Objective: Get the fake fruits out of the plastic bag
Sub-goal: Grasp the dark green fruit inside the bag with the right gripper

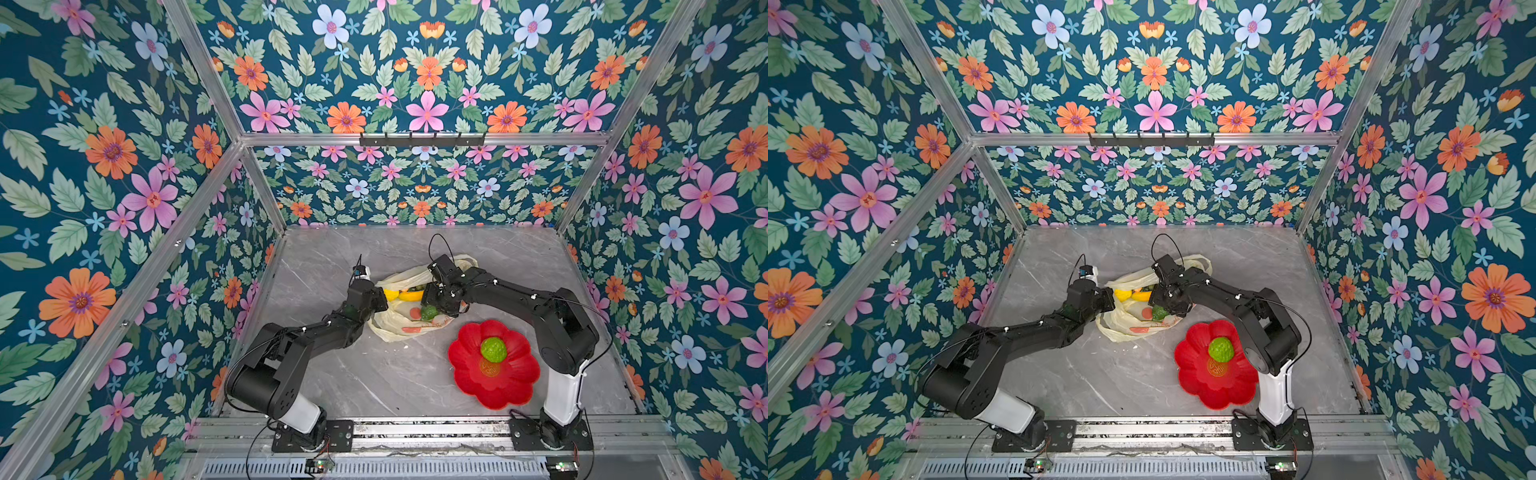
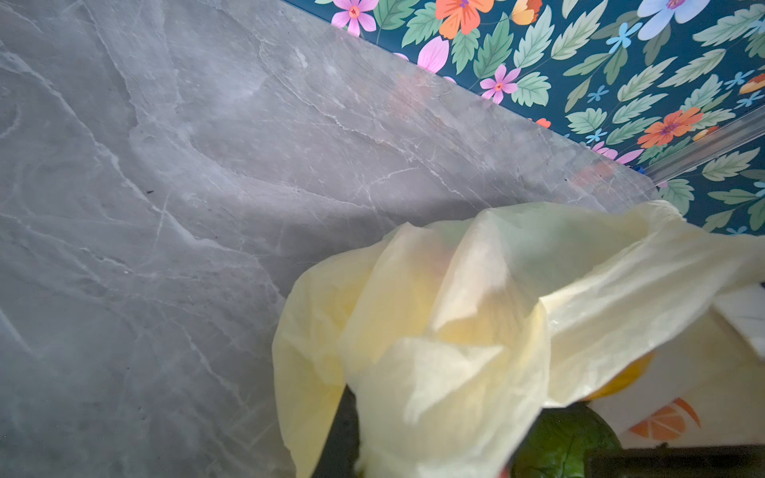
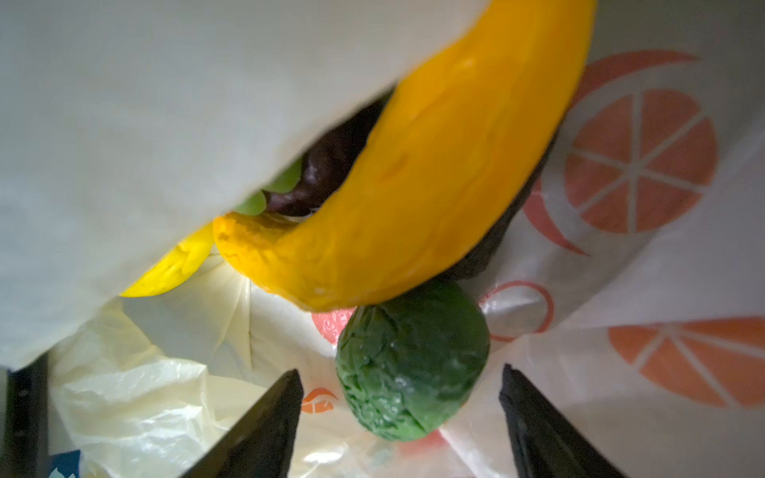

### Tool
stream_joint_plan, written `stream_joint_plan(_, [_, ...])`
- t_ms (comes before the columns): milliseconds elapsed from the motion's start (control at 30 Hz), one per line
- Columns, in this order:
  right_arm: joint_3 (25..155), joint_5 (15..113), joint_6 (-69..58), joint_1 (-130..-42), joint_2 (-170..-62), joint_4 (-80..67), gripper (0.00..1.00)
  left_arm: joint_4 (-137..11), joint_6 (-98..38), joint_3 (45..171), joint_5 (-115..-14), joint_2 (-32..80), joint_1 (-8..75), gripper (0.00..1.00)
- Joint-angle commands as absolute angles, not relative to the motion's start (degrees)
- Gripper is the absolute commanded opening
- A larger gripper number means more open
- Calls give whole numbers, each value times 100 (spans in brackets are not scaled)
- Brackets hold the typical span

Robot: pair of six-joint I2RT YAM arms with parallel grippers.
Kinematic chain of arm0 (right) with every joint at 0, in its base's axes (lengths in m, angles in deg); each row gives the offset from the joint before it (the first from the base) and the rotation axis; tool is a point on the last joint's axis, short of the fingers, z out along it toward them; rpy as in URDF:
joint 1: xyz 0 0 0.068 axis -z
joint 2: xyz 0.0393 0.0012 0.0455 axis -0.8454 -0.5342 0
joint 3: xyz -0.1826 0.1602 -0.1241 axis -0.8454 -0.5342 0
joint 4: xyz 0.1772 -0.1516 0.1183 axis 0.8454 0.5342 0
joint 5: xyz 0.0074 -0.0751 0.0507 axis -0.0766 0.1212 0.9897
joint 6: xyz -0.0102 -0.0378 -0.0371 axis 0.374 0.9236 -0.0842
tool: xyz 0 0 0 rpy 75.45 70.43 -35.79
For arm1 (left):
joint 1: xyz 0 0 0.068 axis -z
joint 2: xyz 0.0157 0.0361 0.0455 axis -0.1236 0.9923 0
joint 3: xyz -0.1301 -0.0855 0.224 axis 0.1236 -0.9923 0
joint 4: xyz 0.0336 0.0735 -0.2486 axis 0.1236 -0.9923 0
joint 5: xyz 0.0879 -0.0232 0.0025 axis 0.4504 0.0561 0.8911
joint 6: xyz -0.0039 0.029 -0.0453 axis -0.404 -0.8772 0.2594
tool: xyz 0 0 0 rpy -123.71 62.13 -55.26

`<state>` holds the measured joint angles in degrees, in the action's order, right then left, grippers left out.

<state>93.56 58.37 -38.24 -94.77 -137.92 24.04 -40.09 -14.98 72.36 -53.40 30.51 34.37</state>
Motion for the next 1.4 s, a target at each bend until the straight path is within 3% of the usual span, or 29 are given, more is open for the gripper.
stream_joint_plan(0, [9369,5828,-3869,-9480,-13851,2368,78,-3992,-1522,7263,-5303,3035,3435,10])
stream_joint_plan(567, [9920,5651,-3824,-9480,-14693,2753,77,-3965,-1495,7262,-5349,3044,3435,10])
stream_joint_plan(1100, [10063,5696,-3691,-9556,-14716,2705,54,-3992,-1512,7255,-5284,2949,3436,10])
stream_joint_plan(1367, [10052,5695,-3596,-9603,-14592,2680,51,-4000,-1522,7250,-5260,2991,3435,10])
